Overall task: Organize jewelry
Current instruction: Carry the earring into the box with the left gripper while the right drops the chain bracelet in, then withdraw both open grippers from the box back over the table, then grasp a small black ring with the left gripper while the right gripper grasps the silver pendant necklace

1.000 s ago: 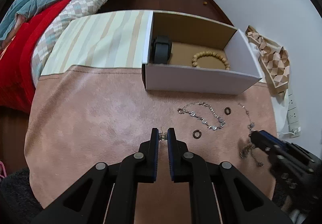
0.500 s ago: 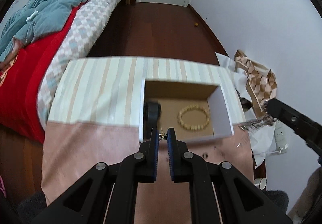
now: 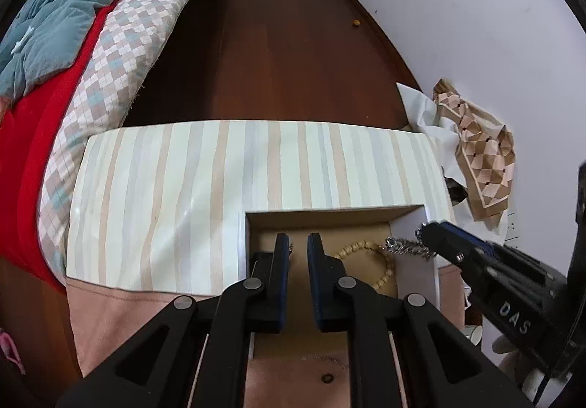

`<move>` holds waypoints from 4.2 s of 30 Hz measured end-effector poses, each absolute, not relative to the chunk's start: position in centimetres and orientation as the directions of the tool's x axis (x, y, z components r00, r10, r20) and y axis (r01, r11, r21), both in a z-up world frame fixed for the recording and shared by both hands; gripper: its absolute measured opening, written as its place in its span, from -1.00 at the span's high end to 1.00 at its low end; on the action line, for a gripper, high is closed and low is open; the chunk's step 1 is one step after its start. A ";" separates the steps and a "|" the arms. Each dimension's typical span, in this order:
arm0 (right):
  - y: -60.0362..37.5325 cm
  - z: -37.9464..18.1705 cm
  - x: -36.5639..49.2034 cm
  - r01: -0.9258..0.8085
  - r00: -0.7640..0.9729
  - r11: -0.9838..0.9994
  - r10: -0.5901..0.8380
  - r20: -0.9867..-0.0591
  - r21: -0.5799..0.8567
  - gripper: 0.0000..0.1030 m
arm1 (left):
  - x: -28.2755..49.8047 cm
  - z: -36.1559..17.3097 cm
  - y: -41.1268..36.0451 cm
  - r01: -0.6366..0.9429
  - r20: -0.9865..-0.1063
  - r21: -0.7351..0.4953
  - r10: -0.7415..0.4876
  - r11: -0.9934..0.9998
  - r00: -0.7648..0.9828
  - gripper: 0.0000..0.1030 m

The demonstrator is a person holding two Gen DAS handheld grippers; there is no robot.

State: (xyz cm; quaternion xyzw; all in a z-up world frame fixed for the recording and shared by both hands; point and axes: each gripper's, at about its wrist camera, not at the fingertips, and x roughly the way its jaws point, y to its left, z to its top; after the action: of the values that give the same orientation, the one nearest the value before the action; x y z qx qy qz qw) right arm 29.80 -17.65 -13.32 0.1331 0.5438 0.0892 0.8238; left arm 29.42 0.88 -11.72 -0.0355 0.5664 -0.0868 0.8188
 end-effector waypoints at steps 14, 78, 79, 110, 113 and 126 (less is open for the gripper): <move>-16.9 -12.2 25.9 -0.008 0.423 0.998 0.061 -0.904 0.064 -0.86 | 26.5 -10.2 3.8 -0.010 -0.894 -0.019 -0.012 1.000 0.447 -0.80; -26.0 -17.8 6.2 0.294 0.352 0.950 -0.005 -0.936 0.105 -0.42 | 9.8 -14.7 4.3 -0.083 -0.893 0.112 0.137 0.990 0.429 -0.93; -26.0 -18.8 6.0 0.290 0.343 0.950 0.012 -0.939 0.118 -0.32 | 9.7 -15.3 4.2 -0.078 -0.898 0.113 0.135 0.991 0.418 -0.93; -25.8 -22.0 5.8 0.278 0.390 0.956 -0.021 -0.921 0.096 0.80 | 13.7 -22.8 -3.5 0.094 -0.953 0.045 0.015 0.995 0.304 -0.54; -25.9 -22.1 5.9 0.283 0.388 0.954 -0.022 -0.921 0.097 0.80 | 14.0 -22.5 -4.1 0.115 -0.949 0.030 -0.008 0.993 0.317 -0.24; -25.5 -20.8 5.9 0.264 0.403 0.960 -0.017 -0.915 0.098 0.80 | 13.3 -20.9 -5.8 0.185 -0.940 0.009 -0.055 0.983 0.337 0.80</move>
State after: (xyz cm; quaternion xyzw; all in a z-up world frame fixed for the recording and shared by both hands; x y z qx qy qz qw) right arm 5.91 -25.52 -20.80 0.1143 0.5396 -0.0846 0.8298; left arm 13.33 -5.78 -20.86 0.0567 0.5710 -0.0735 0.8157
